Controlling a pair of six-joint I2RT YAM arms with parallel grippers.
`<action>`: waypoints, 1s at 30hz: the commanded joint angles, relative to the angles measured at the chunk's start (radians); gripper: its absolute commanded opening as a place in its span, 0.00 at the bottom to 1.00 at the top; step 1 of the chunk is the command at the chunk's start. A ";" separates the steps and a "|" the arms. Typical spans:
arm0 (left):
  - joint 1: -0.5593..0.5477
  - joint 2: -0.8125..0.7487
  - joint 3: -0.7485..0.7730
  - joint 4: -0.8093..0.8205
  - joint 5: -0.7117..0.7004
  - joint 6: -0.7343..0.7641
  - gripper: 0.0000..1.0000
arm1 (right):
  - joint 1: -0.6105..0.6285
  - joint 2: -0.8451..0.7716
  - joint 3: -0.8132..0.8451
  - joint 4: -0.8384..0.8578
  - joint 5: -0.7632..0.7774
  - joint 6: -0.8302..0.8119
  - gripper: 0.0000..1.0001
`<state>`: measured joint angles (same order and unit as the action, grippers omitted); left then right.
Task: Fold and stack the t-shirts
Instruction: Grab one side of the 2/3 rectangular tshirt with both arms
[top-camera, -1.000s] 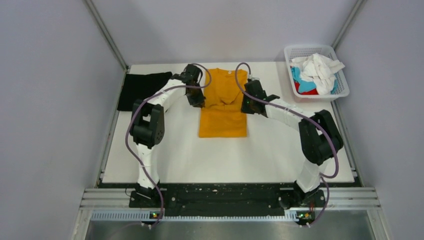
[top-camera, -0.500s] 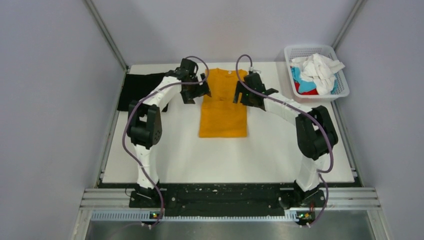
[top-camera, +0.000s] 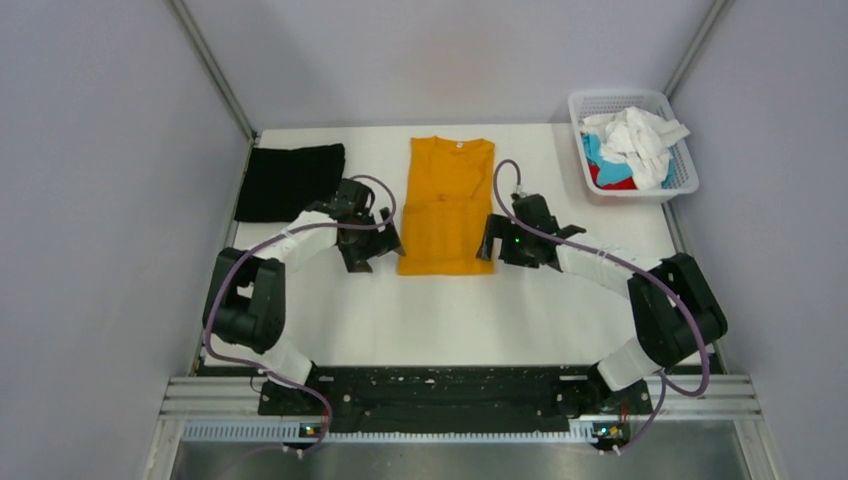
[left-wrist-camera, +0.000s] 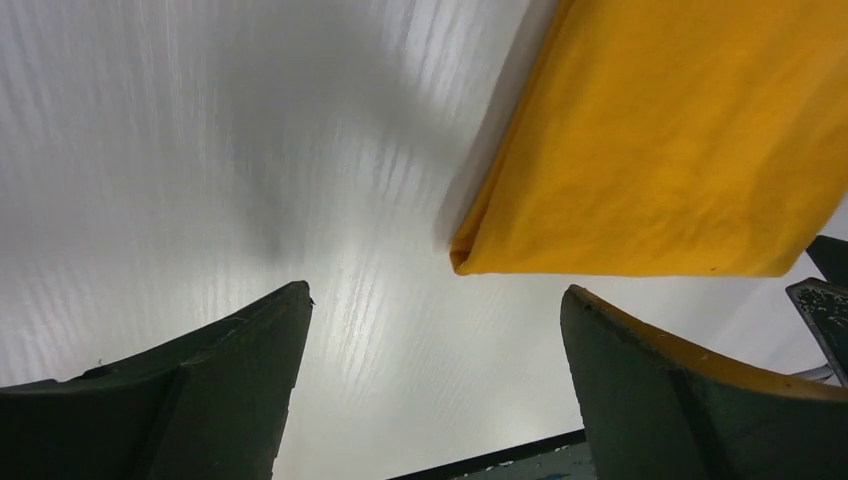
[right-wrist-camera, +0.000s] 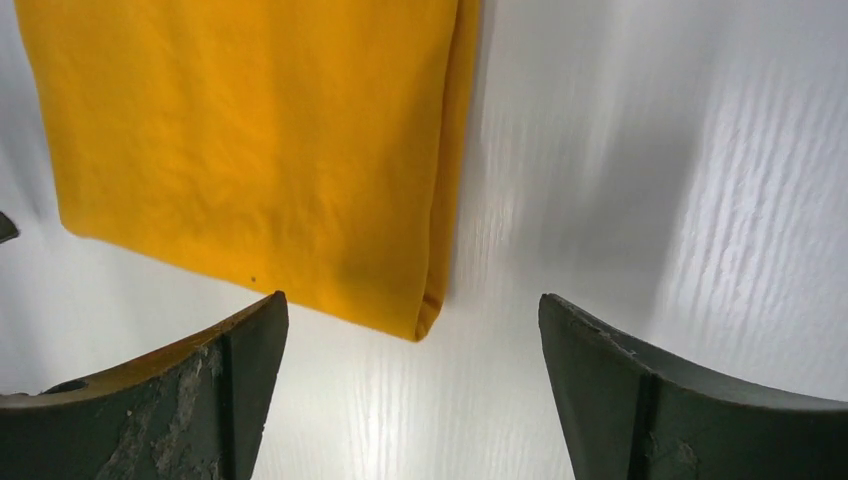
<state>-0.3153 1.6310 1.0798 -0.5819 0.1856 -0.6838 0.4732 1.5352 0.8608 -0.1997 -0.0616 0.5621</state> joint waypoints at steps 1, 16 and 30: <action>-0.003 -0.022 -0.106 0.164 0.083 -0.063 0.97 | -0.007 -0.040 -0.060 0.100 -0.110 0.077 0.92; -0.015 0.074 -0.182 0.270 0.149 -0.111 0.40 | -0.005 -0.014 -0.198 0.267 -0.046 0.189 0.58; -0.030 0.093 -0.182 0.283 0.142 -0.115 0.00 | 0.006 0.005 -0.246 0.299 -0.073 0.194 0.00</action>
<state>-0.3363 1.7176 0.9154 -0.3176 0.3519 -0.8021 0.4740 1.5360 0.6281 0.0891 -0.1143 0.7620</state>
